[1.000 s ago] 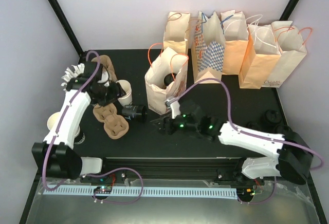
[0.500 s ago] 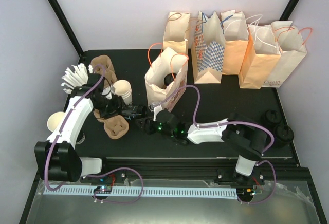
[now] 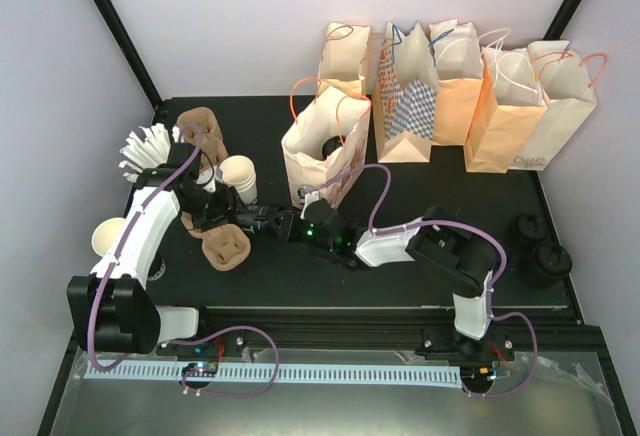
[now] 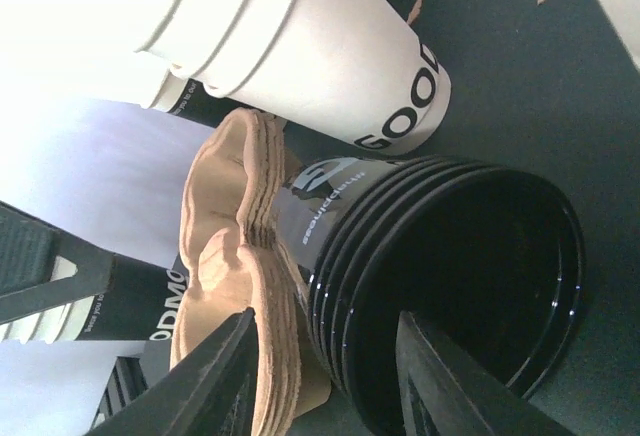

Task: Pack the takeout coffee

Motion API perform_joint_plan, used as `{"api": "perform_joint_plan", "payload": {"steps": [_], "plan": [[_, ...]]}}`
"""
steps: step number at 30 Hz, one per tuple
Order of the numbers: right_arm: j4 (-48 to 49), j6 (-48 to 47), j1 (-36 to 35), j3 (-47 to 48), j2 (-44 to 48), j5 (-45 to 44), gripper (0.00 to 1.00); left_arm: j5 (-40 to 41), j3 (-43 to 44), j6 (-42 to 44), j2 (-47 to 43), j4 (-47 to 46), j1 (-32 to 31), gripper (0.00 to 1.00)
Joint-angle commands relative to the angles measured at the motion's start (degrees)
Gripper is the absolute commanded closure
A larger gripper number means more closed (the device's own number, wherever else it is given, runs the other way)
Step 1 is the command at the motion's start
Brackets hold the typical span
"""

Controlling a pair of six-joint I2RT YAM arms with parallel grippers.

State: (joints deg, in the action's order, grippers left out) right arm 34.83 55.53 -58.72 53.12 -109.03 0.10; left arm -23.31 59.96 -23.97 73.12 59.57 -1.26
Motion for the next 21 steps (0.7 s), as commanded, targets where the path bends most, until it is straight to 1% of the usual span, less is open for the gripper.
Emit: {"api": "perform_joint_plan", "payload": {"steps": [1,3,5,8,12,16,20,21], "plan": [[3.4,3.1,0.8,0.7,-1.2,2.5,0.63,-0.3,2.0,1.2,-0.2,0.3,0.6,0.35],[2.9,2.6,0.9,0.9,-1.2,3.3,0.68,-0.5,2.0,1.1,-0.3,0.3,0.7,0.35],[2.4,2.6,0.9,1.0,-1.1,3.7,0.69,-0.4,2.0,1.1,-0.4,0.3,0.7,0.35],[3.0,2.8,1.0,0.5,-0.7,4.3,0.81,-0.3,2.0,1.2,-0.6,0.3,0.8,0.35],[3.1,2.5,1.1,0.4,-0.2,4.8,0.92,-0.3,1.9,1.3,-0.9,0.5,0.8,0.35],[3.2,2.3,1.1,0.7,-0.5,5.2,0.94,-0.3,1.5,1.4,-1.1,0.6,0.9,0.35],[2.3,1.7,1.1,1.0,-0.1,5.1,0.94,-0.7,0.8,1.6,-1.1,0.7,0.8,0.35],[2.0,1.9,1.1,1.1,-0.1,5.1,0.92,-0.7,0.7,1.7,-1.2,0.7,0.8,0.35]]}}
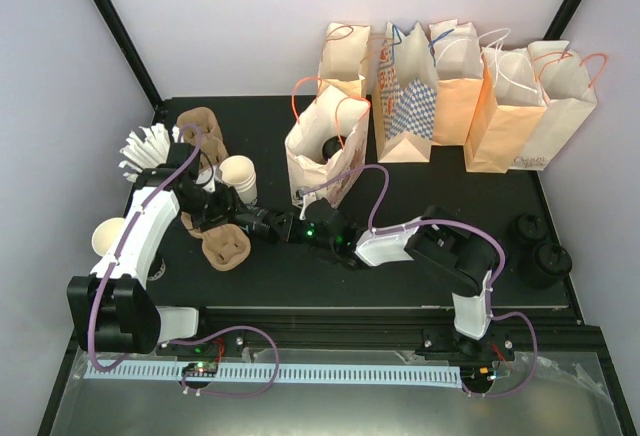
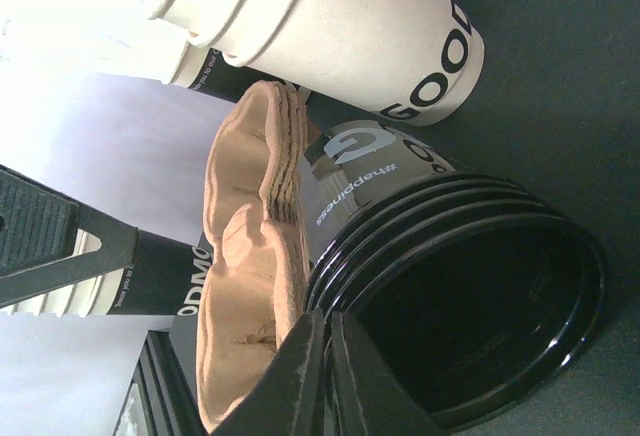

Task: Pack the takeout coffee

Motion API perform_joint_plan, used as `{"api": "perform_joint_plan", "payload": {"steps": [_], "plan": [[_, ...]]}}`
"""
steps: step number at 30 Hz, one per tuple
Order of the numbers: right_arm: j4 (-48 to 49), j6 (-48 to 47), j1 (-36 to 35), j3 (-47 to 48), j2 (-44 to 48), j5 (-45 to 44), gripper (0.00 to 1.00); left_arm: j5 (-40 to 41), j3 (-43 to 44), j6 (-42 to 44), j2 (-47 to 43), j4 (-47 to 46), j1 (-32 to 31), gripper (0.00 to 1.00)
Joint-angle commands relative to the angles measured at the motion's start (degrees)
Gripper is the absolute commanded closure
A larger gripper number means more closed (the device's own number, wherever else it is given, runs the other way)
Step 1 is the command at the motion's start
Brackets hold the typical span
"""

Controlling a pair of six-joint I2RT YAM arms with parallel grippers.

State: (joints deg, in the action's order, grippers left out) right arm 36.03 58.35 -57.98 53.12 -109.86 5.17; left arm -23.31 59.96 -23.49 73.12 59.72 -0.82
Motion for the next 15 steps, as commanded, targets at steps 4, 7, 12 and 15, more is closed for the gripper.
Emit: {"api": "perform_joint_plan", "payload": {"steps": [4,7,12,15], "plan": [[-0.3,0.6,0.4,0.9,0.4,0.2,0.80,-0.8,0.7,1.2,-1.2,0.5,0.4,0.35],[0.8,2.3,0.4,-0.4,0.3,-0.1,0.77,-0.9,0.9,1.2,-1.1,0.6,0.4,0.35],[1.9,2.8,0.4,-0.5,-1.0,1.5,0.73,-0.9,0.5,1.2,-1.1,0.7,0.4,0.35],[3.2,3.2,0.4,-0.2,-1.9,2.2,0.72,-0.8,0.3,1.4,-1.1,0.7,0.4,0.35]]}}
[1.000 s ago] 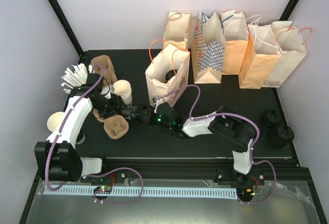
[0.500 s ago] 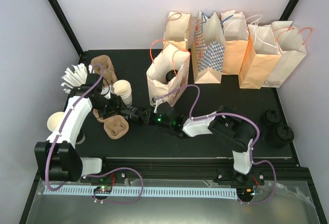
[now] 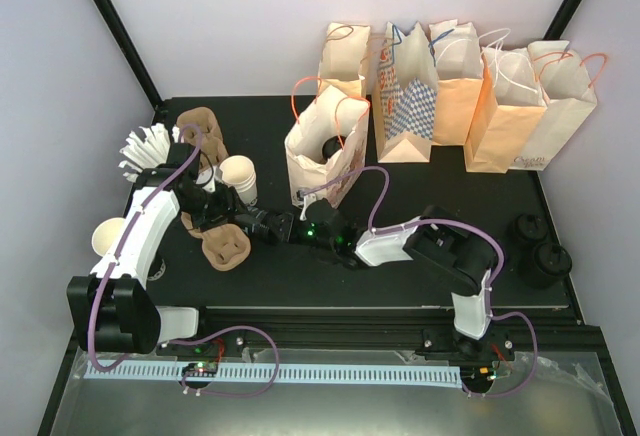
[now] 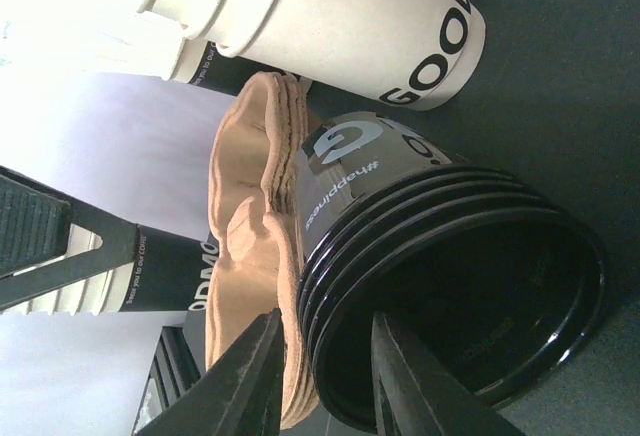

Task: Pack the takeout coffee

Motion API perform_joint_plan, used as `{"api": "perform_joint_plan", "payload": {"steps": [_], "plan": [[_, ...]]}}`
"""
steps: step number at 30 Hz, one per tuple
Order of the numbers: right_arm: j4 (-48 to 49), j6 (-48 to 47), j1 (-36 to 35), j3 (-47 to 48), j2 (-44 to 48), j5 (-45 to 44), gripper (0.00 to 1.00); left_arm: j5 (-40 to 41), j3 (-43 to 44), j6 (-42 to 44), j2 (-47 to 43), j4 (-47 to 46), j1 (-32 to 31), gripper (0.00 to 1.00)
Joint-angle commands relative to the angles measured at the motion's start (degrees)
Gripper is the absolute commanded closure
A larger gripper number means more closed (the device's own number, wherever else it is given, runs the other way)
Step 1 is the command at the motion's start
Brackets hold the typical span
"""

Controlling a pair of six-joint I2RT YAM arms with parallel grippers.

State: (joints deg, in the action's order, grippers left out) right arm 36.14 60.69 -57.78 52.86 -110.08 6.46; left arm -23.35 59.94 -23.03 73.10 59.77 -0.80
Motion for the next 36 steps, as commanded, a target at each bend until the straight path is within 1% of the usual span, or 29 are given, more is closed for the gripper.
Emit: {"api": "perform_joint_plan", "payload": {"steps": [1,4,6,9,14,24,27,32,36], "plan": [[3.2,0.8,0.2,0.3,-1.9,1.2,0.71,-0.8,0.2,1.0,-1.0,0.6,0.4,0.35],[2.9,0.7,0.2,1.4,-2.8,1.8,0.72,-0.8,0.1,1.2,-0.8,0.6,0.4,0.35],[2.4,0.7,0.2,2.2,-3.4,2.4,0.74,-0.8,0.1,1.3,-0.6,0.5,0.4,0.35],[2.7,1.0,0.3,2.5,-3.8,2.3,0.81,-0.9,0.4,1.5,-0.3,0.6,0.4,0.35],[2.3,-0.3,0.2,1.9,-2.2,1.7,0.97,-0.8,1.1,2.0,-0.1,0.8,0.5,0.35],[-10.8,-9.4,0.2,2.2,7.5,-1.3,0.99,-2.5,1.0,2.6,2.5,-0.3,0.5,0.35],[-17.6,-12.9,0.1,3.9,10.0,-1.6,0.99,-3.4,0.7,3.4,2.9,-0.5,0.5,0.35],[-34.3,-21.8,-0.5,10.4,12.4,-3.9,0.99,-9.0,-0.9,5.0,3.0,-1.9,0.2,0.34],[-46.5,-29.0,-1.2,16.3,12.8,-6.1,0.99,-11.4,-2.1,4.9,1.9,-2.8,0.2,0.34]]}}
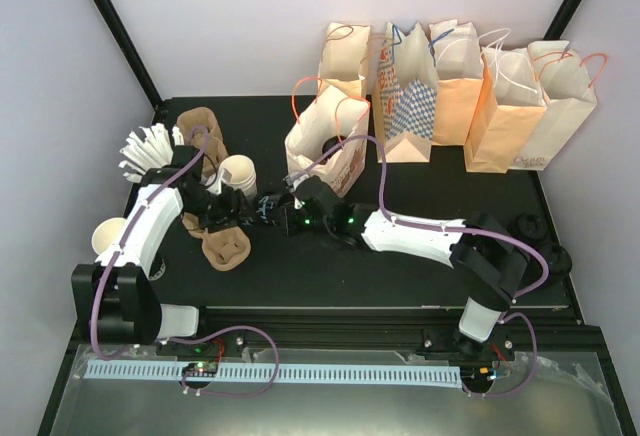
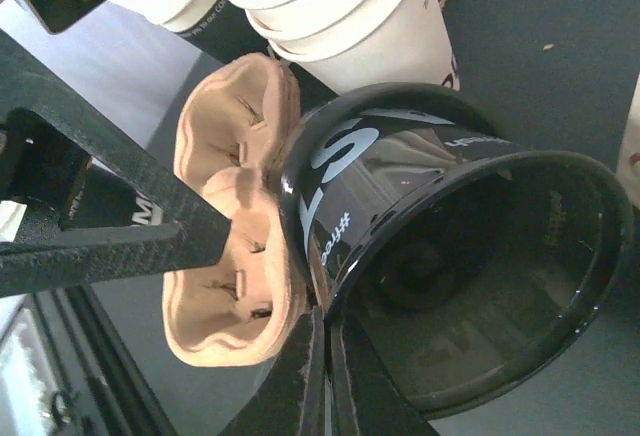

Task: Pack the takeout coffee

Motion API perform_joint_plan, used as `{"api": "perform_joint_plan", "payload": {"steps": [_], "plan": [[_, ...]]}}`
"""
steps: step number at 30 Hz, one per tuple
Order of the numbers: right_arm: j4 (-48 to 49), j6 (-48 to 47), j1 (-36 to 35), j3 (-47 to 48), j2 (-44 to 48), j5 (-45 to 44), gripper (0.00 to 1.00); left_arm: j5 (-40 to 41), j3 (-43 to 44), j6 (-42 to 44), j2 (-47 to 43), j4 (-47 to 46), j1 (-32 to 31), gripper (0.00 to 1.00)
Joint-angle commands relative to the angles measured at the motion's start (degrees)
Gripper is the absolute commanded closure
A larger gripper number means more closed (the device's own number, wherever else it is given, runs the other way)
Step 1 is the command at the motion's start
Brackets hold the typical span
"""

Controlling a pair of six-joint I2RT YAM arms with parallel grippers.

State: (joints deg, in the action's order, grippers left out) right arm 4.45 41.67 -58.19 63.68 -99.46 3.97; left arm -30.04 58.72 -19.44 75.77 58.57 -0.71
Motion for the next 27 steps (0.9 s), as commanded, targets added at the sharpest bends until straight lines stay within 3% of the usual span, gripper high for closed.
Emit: {"api": "perform_joint_plan", "payload": {"steps": [1,12,27], "plan": [[-17.1,-11.5,-1.0,6.9,2.0,-4.0,0.99,-5.0,-1.1,1.3,-0.9,-1.8,0.1,0.34],[-25.2,-15.3,-1.5,16.2,-2.9,-3.1,0.99,-1.8,-1.2,0.0,-3.7,-2.1,0.3,0.34],[-19.2,-14.2,-2.2,18.5,-3.0,0.7,0.99,8.8,1.8,-1.2,-8.9,0.5,1.5,0.36]]}}
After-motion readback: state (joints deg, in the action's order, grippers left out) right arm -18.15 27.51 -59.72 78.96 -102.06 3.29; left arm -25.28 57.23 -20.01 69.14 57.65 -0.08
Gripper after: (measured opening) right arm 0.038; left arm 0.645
